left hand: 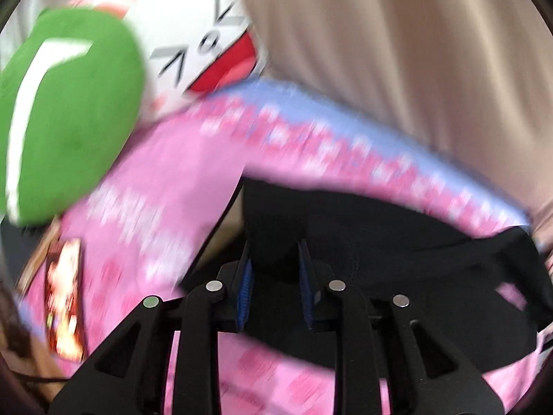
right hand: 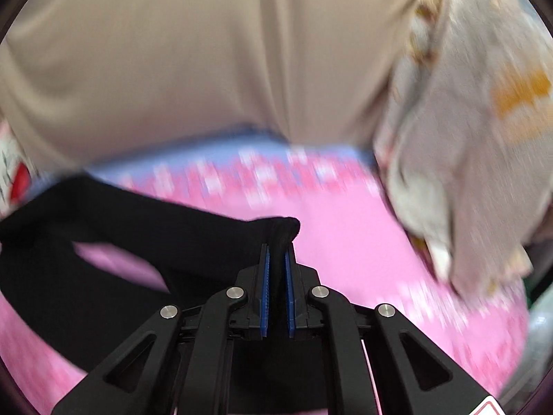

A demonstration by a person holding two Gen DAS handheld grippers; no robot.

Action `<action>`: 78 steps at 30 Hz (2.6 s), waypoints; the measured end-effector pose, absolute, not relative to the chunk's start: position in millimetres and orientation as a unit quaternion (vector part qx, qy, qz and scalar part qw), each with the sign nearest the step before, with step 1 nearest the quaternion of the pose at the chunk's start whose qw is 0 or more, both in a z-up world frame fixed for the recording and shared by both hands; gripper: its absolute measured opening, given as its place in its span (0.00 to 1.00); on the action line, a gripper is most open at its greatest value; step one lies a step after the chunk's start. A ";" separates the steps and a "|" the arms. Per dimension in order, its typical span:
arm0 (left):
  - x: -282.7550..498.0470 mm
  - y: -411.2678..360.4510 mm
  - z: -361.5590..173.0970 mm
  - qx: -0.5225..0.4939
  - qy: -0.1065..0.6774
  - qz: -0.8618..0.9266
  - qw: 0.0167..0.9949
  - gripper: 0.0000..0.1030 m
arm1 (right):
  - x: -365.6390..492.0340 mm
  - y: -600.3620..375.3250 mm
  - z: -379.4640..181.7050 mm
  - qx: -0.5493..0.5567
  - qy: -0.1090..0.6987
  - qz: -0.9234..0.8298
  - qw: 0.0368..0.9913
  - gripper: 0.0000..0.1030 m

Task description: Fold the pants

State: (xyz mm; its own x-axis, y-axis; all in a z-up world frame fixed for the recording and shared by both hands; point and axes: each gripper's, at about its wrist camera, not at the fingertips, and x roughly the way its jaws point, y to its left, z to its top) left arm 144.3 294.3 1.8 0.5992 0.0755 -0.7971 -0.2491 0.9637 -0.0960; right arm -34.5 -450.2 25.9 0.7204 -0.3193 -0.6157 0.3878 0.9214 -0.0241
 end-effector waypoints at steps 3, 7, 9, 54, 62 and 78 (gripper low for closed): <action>126.9 297.7 -36.8 -0.076 0.468 0.119 0.873 0.26 | -46.2 -449.1 -9.8 0.040 0.367 -0.217 0.904 0.11; 99.5 301.3 -41.1 -0.129 0.461 0.132 0.868 0.70 | -74.8 -441.8 -17.8 0.038 0.358 -0.281 0.890 0.33; 88.8 304.6 -34.2 -0.183 0.443 0.122 0.869 0.79 | -93.6 -435.1 -6.5 0.048 0.334 -0.301 0.892 0.38; 102.6 142.8 -12.6 -0.090 0.452 0.025 0.887 0.64 | -69.1 -412.2 67.5 0.254 0.217 -0.144 0.931 0.04; 118.3 131.8 -44.2 -0.089 0.491 0.023 0.866 0.67 | -126.3 -457.0 -51.7 0.307 0.349 -0.242 0.852 0.17; 108.0 130.4 -42.7 -0.088 0.487 0.033 0.868 0.72 | -56.3 -462.8 -43.3 0.152 0.388 -0.262 0.870 0.10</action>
State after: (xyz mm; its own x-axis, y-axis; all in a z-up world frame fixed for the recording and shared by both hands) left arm 108.0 130.4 -42.7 0.5239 -0.0281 -0.8513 -0.1437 0.9822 -0.1208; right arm -56.3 -462.8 -43.3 0.5614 -0.3378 -0.7555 0.5734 0.8170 0.0608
